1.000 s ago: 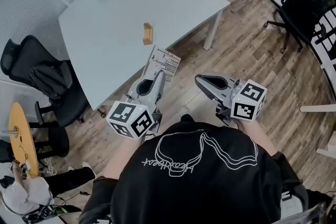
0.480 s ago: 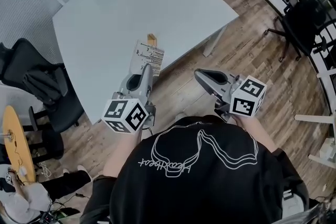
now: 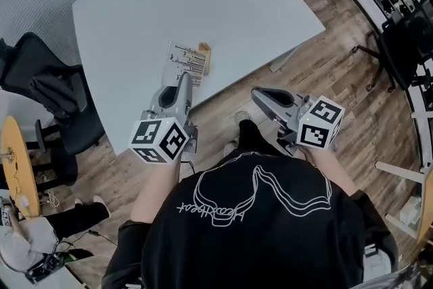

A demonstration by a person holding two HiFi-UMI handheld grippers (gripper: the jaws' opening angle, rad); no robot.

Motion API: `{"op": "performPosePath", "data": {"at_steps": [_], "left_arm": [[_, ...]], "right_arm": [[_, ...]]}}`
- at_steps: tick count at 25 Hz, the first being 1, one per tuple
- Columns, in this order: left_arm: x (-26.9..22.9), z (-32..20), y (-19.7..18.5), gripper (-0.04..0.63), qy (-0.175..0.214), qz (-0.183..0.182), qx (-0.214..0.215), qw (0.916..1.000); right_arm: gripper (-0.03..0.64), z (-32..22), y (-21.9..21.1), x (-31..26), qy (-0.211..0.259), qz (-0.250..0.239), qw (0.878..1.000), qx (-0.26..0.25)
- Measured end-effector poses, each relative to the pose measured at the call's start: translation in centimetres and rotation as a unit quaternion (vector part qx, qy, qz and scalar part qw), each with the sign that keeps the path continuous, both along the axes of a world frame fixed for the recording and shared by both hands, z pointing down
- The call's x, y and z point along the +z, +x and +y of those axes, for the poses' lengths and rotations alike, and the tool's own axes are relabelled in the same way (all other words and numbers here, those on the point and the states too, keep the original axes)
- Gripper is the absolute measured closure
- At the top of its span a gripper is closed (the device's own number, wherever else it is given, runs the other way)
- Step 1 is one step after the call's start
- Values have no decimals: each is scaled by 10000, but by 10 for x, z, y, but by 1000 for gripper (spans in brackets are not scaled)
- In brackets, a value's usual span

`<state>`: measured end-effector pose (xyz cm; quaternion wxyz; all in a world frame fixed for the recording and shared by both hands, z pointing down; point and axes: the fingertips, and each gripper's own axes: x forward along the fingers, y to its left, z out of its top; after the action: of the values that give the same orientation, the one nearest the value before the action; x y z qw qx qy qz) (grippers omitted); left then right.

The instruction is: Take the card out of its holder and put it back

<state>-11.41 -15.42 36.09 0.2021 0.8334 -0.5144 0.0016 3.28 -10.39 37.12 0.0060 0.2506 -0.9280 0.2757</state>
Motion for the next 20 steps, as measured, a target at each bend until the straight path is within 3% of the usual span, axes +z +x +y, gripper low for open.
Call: {"op": "performPosePath", "data": {"at_steps": [20], "left_arm": [[61, -82, -10, 571, -546, -224, -516, 9969]], "right_arm": [[607, -94, -2, 21, -339, -4, 9985, -434]]}}
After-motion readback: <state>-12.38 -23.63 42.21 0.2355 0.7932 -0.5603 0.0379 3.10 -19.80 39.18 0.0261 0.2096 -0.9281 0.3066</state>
